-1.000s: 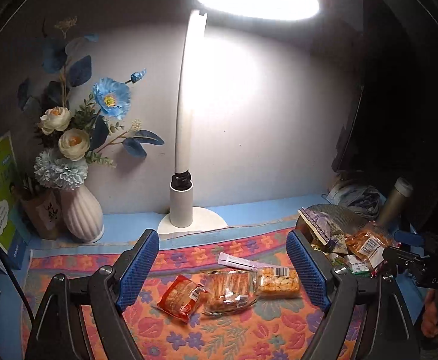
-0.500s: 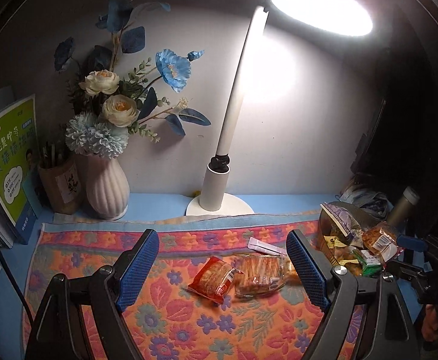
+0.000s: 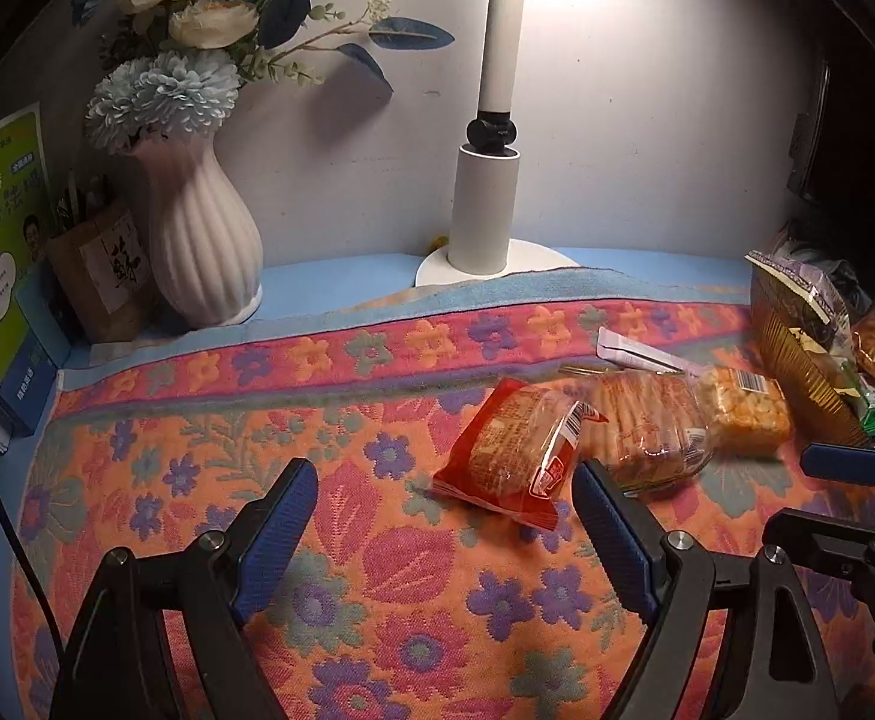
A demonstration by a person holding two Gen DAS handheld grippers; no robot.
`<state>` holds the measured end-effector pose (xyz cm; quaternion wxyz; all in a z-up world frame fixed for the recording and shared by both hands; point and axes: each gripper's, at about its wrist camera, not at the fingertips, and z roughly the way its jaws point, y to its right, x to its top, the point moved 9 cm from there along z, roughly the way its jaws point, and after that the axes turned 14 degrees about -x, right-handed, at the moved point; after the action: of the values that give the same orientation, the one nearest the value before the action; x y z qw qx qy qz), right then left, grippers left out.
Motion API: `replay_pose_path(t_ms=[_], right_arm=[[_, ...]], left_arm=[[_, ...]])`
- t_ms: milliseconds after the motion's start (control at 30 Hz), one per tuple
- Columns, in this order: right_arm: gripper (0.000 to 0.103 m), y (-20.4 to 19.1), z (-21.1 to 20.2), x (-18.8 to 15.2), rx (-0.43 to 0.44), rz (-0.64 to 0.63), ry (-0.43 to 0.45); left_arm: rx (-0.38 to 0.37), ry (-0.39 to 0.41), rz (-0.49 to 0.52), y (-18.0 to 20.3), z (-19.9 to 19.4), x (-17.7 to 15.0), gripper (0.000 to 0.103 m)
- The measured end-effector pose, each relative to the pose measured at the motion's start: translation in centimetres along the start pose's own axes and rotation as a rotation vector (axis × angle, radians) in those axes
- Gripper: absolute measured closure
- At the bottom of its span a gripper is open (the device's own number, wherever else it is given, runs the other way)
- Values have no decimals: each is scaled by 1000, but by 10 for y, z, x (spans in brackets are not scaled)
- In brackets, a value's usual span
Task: Organize snacks
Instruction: 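Withdraw both tools from the bowl toward the remaining bread packs, then grasp the red-wrapped bun with the left tool while the right grasps the breadstick bag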
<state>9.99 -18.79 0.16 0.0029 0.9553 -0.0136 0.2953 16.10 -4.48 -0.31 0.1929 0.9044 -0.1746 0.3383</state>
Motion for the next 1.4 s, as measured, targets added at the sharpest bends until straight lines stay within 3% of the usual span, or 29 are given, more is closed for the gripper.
replay_pose_path(t_ms=[200,633,900,1133,1167,1233,1400], right_arm=[[24,-2,37,7,9,74,-42],[25,-6,62,22,11,126,-56],[25,-2,79,25,53,194,-99],[40,0,81,30,24,178,-85],[42,-1,80,29,21,165,-81],[43,-2,75,25,23,140,-77],[44,-2,51,-3,25,33,-61]], left_arm=[[-49,-53,-15,-1,34,-4,18],[-100,-84,-25,-3,62,2,20],[-183,-101,-65,-5,66,1,33],[-124,-86,-32,-1,58,-3,40],[-110,-86,-28,-1,54,-5,46],[-89,-96,-27,1,45,-10,55],[-22,-96,-65,1,10,-40,56]])
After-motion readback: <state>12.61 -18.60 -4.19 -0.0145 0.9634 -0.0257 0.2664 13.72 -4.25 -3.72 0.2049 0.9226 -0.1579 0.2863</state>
